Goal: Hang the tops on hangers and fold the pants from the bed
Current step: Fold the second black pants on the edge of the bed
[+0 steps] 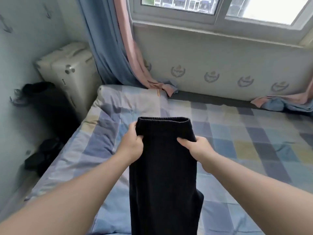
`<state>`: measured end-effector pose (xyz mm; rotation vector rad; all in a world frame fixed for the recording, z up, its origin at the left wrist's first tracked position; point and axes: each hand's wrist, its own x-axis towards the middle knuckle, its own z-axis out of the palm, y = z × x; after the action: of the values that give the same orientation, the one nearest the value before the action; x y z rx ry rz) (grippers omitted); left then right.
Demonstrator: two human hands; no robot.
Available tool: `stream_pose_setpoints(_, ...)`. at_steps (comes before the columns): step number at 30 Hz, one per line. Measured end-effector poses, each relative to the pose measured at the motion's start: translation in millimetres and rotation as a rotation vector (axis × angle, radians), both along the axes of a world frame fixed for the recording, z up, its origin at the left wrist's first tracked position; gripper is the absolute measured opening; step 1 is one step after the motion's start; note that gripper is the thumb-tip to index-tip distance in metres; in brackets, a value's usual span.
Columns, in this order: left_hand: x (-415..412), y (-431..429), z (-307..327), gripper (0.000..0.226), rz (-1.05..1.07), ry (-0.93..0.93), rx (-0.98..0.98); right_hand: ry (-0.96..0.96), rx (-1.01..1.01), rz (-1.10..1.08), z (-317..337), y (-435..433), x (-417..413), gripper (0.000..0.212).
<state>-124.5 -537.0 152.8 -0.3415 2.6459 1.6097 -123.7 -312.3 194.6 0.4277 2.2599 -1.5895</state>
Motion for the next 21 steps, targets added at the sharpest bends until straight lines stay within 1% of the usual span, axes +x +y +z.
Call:
stream_pose_setpoints(2,-37,-5,-48,0.046,0.051,-0.021,-0.009,0.005,0.011,-0.028,-48,-14,-40,0.021)
stream_pose_setpoints(4,-71,-10,-89,0.047,0.082,-0.035,-0.008,0.038,0.059,-0.059,-90,-26,-77,0.029)
stream_pose_setpoints(6,-92,-13,-131,0.052,0.118,-0.092,-0.097,0.065,0.167,-0.084,-134,-35,-103,0.044)
stream_pose_setpoints(8,-90,-11,-175,0.057,0.107,-0.182,-0.236,0.038,0.288,-0.082,-183,-39,-108,0.065)
stream_pose_setpoints(10,-59,-5,-216,0.059,0.014,-0.252,-0.315,-0.036,0.321,-0.032,-231,-41,-84,0.071)
stream_pose_setpoints(12,-15,3,-247,0.059,-0.061,-0.296,-0.331,-0.112,0.295,0.030,-268,-39,-43,0.073)
stream_pose_setpoints(14,29,11,-268,0.059,-0.072,-0.328,-0.330,-0.167,0.292,0.073,-291,-32,-1,0.073)
stream_pose_setpoints(17,88,27,-280,0.058,-0.037,-0.342,-0.298,-0.190,0.303,0.110,-307,-14,51,0.070)
stream_pose_setpoints(21,166,53,-279,0.059,-0.007,-0.363,-0.238,-0.229,0.234,0.123,-306,15,109,0.069)
